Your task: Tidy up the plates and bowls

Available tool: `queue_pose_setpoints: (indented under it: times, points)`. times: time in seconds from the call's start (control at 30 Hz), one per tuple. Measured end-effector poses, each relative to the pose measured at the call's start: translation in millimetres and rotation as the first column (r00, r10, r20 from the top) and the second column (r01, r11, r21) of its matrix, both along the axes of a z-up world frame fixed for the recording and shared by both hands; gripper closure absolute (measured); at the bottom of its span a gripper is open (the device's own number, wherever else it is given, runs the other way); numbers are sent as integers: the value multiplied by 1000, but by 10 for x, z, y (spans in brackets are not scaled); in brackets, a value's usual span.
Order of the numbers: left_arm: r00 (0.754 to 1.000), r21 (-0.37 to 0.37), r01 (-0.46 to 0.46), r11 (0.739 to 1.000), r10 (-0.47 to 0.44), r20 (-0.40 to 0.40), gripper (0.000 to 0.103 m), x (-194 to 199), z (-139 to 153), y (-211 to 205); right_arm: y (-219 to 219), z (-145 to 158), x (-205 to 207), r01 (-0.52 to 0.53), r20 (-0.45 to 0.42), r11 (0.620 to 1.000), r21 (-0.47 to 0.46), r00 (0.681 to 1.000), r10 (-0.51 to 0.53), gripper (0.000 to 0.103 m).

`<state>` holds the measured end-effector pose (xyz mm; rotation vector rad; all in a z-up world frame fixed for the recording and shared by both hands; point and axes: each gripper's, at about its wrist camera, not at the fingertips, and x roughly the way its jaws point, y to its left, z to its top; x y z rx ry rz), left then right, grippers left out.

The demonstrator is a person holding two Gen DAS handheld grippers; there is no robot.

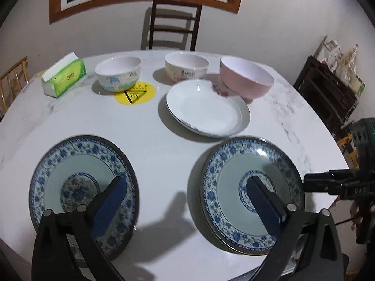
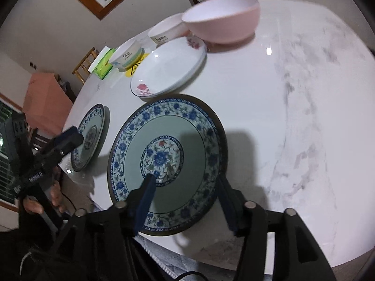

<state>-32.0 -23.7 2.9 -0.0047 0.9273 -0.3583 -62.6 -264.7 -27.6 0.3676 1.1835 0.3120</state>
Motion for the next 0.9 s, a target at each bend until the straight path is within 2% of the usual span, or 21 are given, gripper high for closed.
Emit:
queue_pose_setpoints:
  times: [0.07, 0.17, 0.23, 0.37, 0.5, 0.63, 0.67, 0.83, 0.9]
  points:
    - [1000, -28, -18, 999, 17, -20, 2, 11, -34, 4, -57, -24, 2, 7, -2, 1000, 7, 1000, -7, 47]
    - [994, -108, -17, 994, 5, -109, 3, 89, -122, -13, -133, -87, 35, 37, -36, 999, 16, 999, -37, 47]
    - [990, -125, -29, 992, 12, -139, 3, 115, -149, -39, -205, -165, 74, 65, -79, 997, 46, 995, -61, 47]
    - [977, -173, -51, 984, 13, -215, 7, 206, -222, -66, -283, -251, 117, 81, -91, 992, 99, 993, -72, 47]
    - [954, -211, -84, 974, 18, -299, 24, 300, -358, -49, -301, -309, 137, 81, -97, 990, 119, 993, -69, 49]
    - [935, -216, -101, 971, 18, -355, 37, 353, -493, -47, -318, -348, 152, 86, -91, 984, 159, 993, -72, 62]
    - [931, -215, -104, 971, 19, -365, 42, 365, -517, -47, -309, -356, 152, 84, -90, 983, 166, 994, -69, 64]
    - [920, -224, -93, 970, -3, -392, 54, 403, -593, -76, -279, -393, 190, 75, -81, 985, 157, 995, -63, 71]
    - [915, -227, -85, 970, -14, -404, 65, 415, -627, -91, -266, -408, 206, 70, -79, 984, 162, 995, -58, 73]
